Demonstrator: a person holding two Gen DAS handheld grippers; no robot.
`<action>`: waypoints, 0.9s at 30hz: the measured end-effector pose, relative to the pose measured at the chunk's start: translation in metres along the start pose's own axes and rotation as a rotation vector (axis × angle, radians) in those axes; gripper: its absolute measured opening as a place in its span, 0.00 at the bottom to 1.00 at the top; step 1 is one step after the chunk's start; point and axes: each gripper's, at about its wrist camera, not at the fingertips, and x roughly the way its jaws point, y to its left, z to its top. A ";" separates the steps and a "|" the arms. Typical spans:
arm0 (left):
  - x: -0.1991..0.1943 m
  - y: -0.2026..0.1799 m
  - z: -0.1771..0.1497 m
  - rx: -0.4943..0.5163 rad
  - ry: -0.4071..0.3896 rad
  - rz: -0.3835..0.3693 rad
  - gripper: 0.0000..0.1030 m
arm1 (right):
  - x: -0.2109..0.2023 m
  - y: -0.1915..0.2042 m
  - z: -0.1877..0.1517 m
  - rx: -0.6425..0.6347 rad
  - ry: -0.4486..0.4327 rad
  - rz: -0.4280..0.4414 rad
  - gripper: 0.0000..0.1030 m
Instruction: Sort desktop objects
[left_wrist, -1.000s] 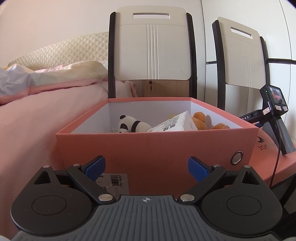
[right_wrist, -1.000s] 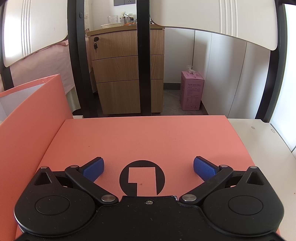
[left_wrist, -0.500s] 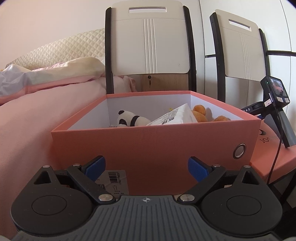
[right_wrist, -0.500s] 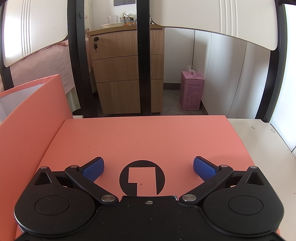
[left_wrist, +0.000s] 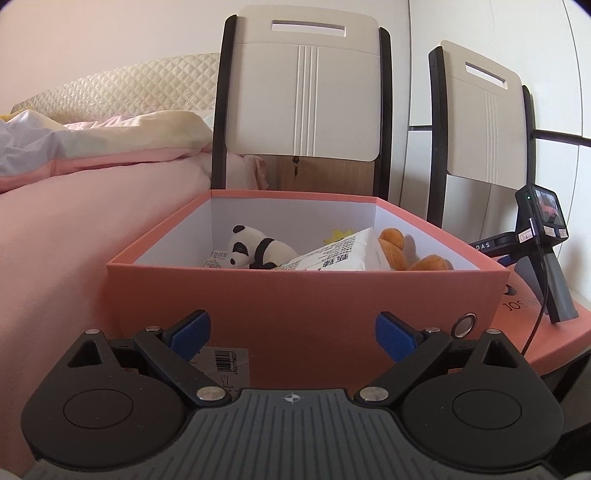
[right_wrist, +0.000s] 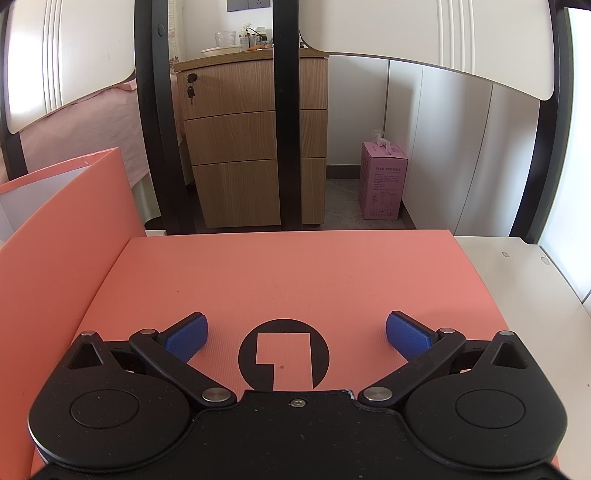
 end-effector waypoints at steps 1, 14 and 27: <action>0.001 0.000 0.000 0.000 0.001 0.000 0.94 | 0.000 0.000 0.000 0.000 0.000 0.000 1.00; 0.000 0.000 0.000 0.000 -0.001 -0.004 0.95 | 0.000 0.000 0.000 0.000 0.000 0.000 1.00; -0.002 0.005 -0.003 0.015 -0.022 0.036 0.95 | 0.000 0.000 0.000 0.001 0.000 -0.001 1.00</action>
